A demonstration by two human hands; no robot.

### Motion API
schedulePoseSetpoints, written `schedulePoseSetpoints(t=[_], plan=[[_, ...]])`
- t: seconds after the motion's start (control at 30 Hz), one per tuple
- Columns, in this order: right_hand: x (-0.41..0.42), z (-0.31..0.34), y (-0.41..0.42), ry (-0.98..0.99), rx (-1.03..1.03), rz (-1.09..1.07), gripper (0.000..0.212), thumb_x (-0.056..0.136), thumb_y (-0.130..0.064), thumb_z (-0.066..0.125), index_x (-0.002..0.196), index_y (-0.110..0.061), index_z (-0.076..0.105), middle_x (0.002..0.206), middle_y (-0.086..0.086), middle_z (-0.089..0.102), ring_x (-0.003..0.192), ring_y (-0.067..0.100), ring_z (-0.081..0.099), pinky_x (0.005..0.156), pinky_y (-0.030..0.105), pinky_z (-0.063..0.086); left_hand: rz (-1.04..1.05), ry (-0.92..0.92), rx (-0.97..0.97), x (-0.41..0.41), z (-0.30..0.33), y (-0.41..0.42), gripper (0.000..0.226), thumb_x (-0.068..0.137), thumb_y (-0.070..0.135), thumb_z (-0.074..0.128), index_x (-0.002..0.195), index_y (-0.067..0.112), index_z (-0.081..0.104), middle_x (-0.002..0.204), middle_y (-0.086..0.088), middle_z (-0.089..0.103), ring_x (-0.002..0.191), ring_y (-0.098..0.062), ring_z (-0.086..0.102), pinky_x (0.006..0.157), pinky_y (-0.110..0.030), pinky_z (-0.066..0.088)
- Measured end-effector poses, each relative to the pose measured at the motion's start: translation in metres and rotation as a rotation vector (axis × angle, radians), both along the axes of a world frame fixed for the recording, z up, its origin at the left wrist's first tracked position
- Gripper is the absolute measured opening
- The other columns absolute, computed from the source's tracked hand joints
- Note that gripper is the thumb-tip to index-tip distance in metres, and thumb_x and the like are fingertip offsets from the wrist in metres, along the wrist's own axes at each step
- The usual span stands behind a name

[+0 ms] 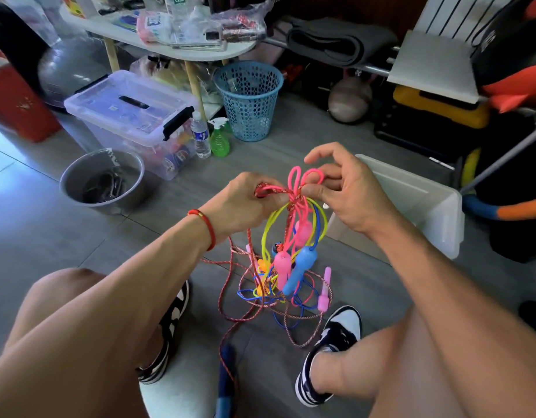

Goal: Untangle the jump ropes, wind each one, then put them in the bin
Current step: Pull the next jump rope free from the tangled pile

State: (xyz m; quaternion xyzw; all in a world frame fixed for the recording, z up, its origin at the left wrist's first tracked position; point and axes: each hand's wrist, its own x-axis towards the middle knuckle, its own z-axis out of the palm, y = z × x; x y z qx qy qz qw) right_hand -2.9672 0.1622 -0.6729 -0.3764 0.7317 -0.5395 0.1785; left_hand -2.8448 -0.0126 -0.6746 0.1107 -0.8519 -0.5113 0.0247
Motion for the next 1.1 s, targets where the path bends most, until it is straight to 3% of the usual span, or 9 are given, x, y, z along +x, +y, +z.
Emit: schedulePoseSetpoints(t=[0.13,0.23,0.33,0.5,0.6,0.73,0.83,0.97,1.1], plan=[[0.008,0.001,-0.004,-0.001,0.036,0.003,0.041,0.087,-0.001,0.074,0.119,-0.015,0.052,0.106,0.0,0.063,0.079,0.021,0.074,0.083,0.038,0.057,0.064,-0.015,-0.096,0.001,0.0,-0.003,0.04,0.098,0.023,0.066,0.065,0.009,0.047,0.057,0.001,0.037,0.052,-0.014,0.031,0.051,-0.03,0.033],[0.011,0.001,-0.003,-0.032,0.082,0.053,0.045,0.085,-0.007,0.072,0.123,-0.017,0.05,0.119,0.003,0.059,0.091,0.016,0.071,0.088,0.036,0.056,0.15,-0.025,-0.166,0.0,-0.005,-0.003,0.019,0.096,0.015,0.063,0.08,0.006,0.066,0.06,0.005,0.051,0.047,-0.004,0.04,0.053,-0.024,0.038],[0.013,-0.001,-0.005,-0.036,0.12,0.083,0.052,0.083,-0.021,0.081,0.125,-0.023,0.05,0.126,0.001,0.057,0.094,0.015,0.07,0.087,0.03,0.057,0.185,-0.019,-0.196,0.0,-0.003,0.0,0.013,0.094,0.009,0.061,0.093,0.008,0.074,0.076,0.001,0.067,0.064,-0.004,0.057,0.06,-0.021,0.045],[0.007,-0.011,-0.012,0.071,0.154,0.103,0.038,0.082,-0.017,0.084,0.112,-0.026,0.062,0.118,-0.001,0.059,0.092,0.017,0.069,0.085,0.043,0.06,0.21,-0.053,-0.033,0.001,-0.005,0.0,0.017,0.089,0.0,0.065,0.084,0.015,0.071,0.072,0.001,0.067,0.061,-0.01,0.058,0.065,-0.027,0.05],[0.004,-0.011,-0.013,0.095,0.161,0.1,0.031,0.083,-0.012,0.083,0.11,-0.02,0.068,0.112,-0.003,0.054,0.093,0.021,0.068,0.085,0.041,0.061,0.241,-0.025,-0.043,0.0,-0.005,-0.002,0.022,0.087,-0.005,0.062,0.081,0.017,0.067,0.072,-0.001,0.067,0.062,-0.012,0.058,0.063,-0.029,0.051],[0.001,-0.007,-0.012,0.169,0.2,0.082,0.021,0.083,-0.001,0.078,0.1,-0.014,0.076,0.113,0.001,0.054,0.089,0.02,0.067,0.082,0.023,0.058,0.165,-0.021,-0.226,-0.001,-0.004,-0.011,0.014,0.09,0.006,0.063,0.087,0.019,0.067,0.074,0.01,0.063,0.065,-0.007,0.054,0.065,-0.021,0.044],[-0.01,-0.005,-0.005,0.262,0.181,-0.036,0.027,0.081,0.004,0.077,0.096,-0.018,0.078,0.113,-0.001,0.057,0.085,0.016,0.067,0.082,0.025,0.058,0.09,-0.078,-0.275,0.002,-0.002,-0.02,0.009,0.094,0.026,0.068,0.087,0.023,0.063,0.07,0.009,0.058,0.061,-0.009,0.048,0.061,-0.024,0.041],[-0.029,-0.008,0.01,0.287,0.181,-0.152,0.027,0.08,0.007,0.076,0.096,-0.014,0.079,0.115,0.002,0.06,0.086,0.019,0.068,0.08,0.025,0.057,-0.052,-0.096,-0.243,0.018,0.016,-0.042,0.015,0.094,0.034,0.07,0.091,0.02,0.074,0.062,0.01,0.056,0.054,-0.005,0.046,0.059,-0.021,0.04],[-0.033,-0.01,0.016,0.302,0.286,-0.1,0.024,0.079,0.0,0.08,0.099,-0.014,0.079,0.114,0.003,0.061,0.09,0.018,0.068,0.085,0.023,0.056,0.067,-0.035,-0.066,0.028,0.025,-0.052,0.035,0.102,0.036,0.058,0.081,0.013,0.073,0.055,0.005,0.038,0.052,-0.015,0.034,0.048,-0.022,0.033]])
